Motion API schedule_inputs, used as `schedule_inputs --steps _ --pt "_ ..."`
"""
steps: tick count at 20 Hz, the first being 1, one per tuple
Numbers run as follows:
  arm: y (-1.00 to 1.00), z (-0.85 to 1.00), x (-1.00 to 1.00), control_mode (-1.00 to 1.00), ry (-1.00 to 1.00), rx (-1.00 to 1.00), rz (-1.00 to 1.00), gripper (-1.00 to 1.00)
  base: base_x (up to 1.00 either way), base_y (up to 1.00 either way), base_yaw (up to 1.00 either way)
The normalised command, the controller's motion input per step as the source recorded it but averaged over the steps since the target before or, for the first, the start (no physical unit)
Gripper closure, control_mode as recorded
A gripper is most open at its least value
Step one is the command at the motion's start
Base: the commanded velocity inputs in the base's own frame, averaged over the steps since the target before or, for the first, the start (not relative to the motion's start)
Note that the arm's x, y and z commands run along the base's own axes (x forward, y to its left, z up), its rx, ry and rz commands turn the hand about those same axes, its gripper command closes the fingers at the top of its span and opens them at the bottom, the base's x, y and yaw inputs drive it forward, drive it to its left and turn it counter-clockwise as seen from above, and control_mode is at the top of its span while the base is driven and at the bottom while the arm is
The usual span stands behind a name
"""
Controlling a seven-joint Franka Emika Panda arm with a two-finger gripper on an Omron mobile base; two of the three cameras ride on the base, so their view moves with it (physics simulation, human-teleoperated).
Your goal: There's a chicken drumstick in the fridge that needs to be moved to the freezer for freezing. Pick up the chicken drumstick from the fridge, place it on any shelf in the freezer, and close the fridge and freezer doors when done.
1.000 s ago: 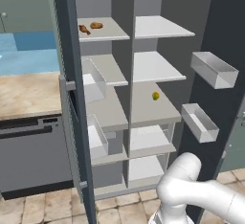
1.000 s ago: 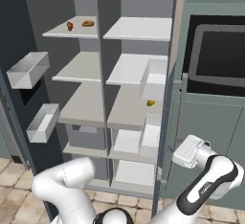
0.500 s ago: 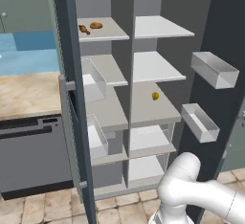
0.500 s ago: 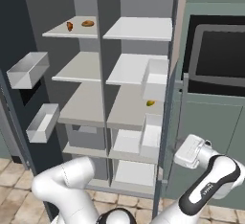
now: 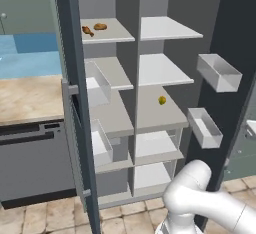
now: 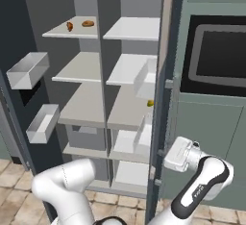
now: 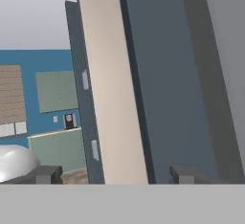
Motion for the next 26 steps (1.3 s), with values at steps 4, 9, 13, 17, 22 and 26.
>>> schedule_inputs --steps 4,9,13,17,22,26 --pt "0.39 -0.15 0.06 -1.00 0.00 0.02 0.05 -1.00 0.00 0.00 0.00" --pt "0.36 -0.11 0.22 -1.00 0.00 0.02 0.05 -1.00 0.00 0.00 0.00" --pt "0.59 -0.07 0.24 -1.00 0.00 0.00 0.03 -1.00 0.00 0.00 0.00" --pt "0.75 -0.03 0.26 -1.00 0.00 0.00 0.00 -1.00 0.00 0.00 0.00" --pt "0.68 -0.22 0.42 -1.00 0.08 0.00 0.00 -1.00 0.00 0.00 0.00" --pt "0.73 -0.21 0.30 -1.00 0.04 0.00 0.00 -1.00 0.00 0.00 0.00"
